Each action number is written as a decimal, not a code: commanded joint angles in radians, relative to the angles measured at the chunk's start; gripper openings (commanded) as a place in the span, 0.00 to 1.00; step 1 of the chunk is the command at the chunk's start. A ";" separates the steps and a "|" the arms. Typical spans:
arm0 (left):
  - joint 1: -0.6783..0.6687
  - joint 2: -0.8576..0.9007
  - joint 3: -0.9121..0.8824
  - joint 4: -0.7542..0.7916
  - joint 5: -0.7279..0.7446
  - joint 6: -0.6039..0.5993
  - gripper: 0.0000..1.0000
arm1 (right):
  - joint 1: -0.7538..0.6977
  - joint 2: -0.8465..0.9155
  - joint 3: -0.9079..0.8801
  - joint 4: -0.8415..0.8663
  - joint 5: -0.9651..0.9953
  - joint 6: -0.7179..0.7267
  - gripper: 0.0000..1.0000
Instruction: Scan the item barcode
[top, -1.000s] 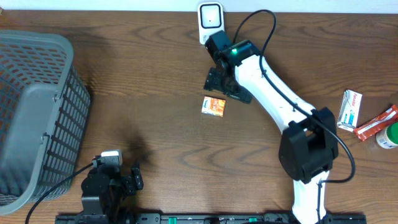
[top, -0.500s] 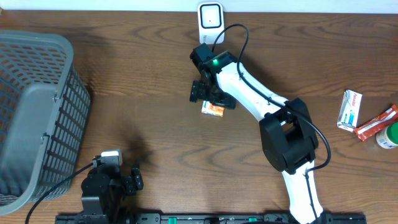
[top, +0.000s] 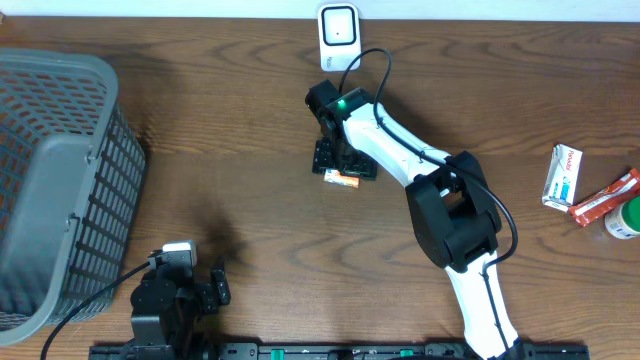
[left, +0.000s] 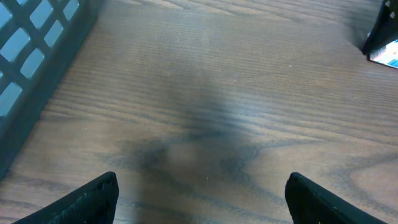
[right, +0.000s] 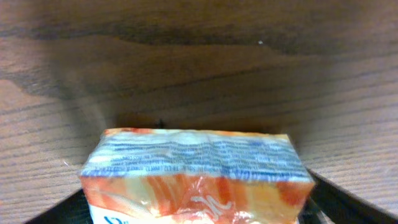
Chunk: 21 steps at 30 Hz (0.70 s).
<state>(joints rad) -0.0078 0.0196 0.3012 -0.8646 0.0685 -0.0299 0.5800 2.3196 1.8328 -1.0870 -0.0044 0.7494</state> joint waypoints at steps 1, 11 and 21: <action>-0.003 -0.003 -0.003 -0.003 -0.009 -0.010 0.86 | -0.016 0.039 -0.004 -0.007 0.028 -0.018 0.69; -0.003 -0.003 -0.003 -0.003 -0.009 -0.009 0.86 | -0.049 0.022 0.072 -0.169 -0.051 -0.086 0.62; -0.003 -0.003 -0.003 -0.003 -0.009 -0.010 0.86 | -0.179 0.022 0.202 -0.439 -0.409 -0.352 0.63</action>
<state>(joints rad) -0.0078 0.0196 0.3012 -0.8646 0.0685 -0.0299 0.4316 2.3367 2.0209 -1.5009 -0.2966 0.4984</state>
